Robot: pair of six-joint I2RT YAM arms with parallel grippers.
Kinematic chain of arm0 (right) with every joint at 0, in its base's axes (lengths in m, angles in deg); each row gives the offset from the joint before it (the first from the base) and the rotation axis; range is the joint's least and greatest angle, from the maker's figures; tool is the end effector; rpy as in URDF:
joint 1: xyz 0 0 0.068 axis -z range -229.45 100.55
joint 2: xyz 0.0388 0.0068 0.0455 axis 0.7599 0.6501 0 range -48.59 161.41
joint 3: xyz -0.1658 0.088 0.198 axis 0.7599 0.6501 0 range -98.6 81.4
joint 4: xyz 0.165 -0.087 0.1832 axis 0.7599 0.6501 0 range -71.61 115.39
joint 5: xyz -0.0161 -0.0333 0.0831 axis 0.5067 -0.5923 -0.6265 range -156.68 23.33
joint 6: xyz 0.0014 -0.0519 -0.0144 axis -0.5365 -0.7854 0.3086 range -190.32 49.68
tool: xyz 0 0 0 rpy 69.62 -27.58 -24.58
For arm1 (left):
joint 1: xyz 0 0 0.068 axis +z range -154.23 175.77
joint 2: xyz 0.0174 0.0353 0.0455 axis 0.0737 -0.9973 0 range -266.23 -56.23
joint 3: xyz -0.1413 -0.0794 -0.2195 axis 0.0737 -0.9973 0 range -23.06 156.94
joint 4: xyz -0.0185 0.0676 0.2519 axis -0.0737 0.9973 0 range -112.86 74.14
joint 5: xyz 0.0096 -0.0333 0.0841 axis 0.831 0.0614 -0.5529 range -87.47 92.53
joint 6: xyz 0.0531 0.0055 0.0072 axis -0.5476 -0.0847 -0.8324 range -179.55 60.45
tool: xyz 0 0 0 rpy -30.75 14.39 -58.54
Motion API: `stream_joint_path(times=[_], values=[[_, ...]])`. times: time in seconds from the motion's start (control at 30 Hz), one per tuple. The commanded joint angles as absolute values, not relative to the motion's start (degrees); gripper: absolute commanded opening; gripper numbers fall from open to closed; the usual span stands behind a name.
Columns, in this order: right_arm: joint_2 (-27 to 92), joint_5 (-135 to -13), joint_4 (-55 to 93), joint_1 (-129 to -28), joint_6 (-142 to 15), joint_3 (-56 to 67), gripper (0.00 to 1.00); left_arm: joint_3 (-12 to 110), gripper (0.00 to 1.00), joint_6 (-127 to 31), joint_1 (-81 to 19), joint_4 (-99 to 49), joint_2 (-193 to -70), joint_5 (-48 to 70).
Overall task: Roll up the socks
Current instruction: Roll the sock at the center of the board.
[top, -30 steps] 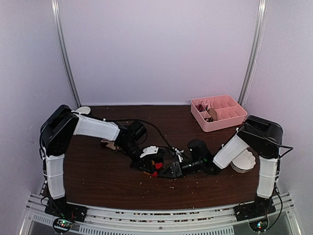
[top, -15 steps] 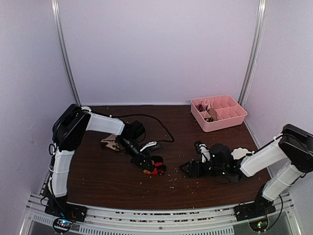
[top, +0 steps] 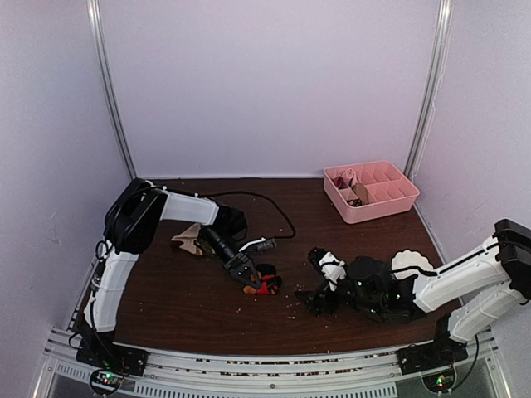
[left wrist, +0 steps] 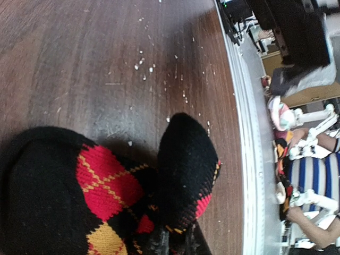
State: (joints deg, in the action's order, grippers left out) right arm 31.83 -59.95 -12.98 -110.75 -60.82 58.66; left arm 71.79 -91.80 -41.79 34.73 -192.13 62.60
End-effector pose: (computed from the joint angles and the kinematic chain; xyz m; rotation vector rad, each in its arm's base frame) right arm 0.1265 0.2225 0.1505 -0.8438 1.9124 0.6517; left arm 0.3142 -0.2805 0.0909 -1.3783 -2.1713 1.4750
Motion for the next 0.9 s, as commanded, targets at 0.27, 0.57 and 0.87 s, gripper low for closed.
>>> stream_joint_path(times=[0.27,0.57,0.87], values=[[47.8,-66.4,-6.6,-114.6,-104.8,42.3,0.77,74.1,0.0,-88.4,-39.7,38.4,-199.4,46.3],[57.5,-70.4,3.1,-115.2,-111.5,30.8,0.59,75.9,0.0,-88.2,-39.8,39.5,-201.4,45.9],[64.7,-65.2,-1.3,-115.0,-112.3,28.7,0.43,76.8,0.03,-89.6,-39.8,41.2,-201.5,46.8]])
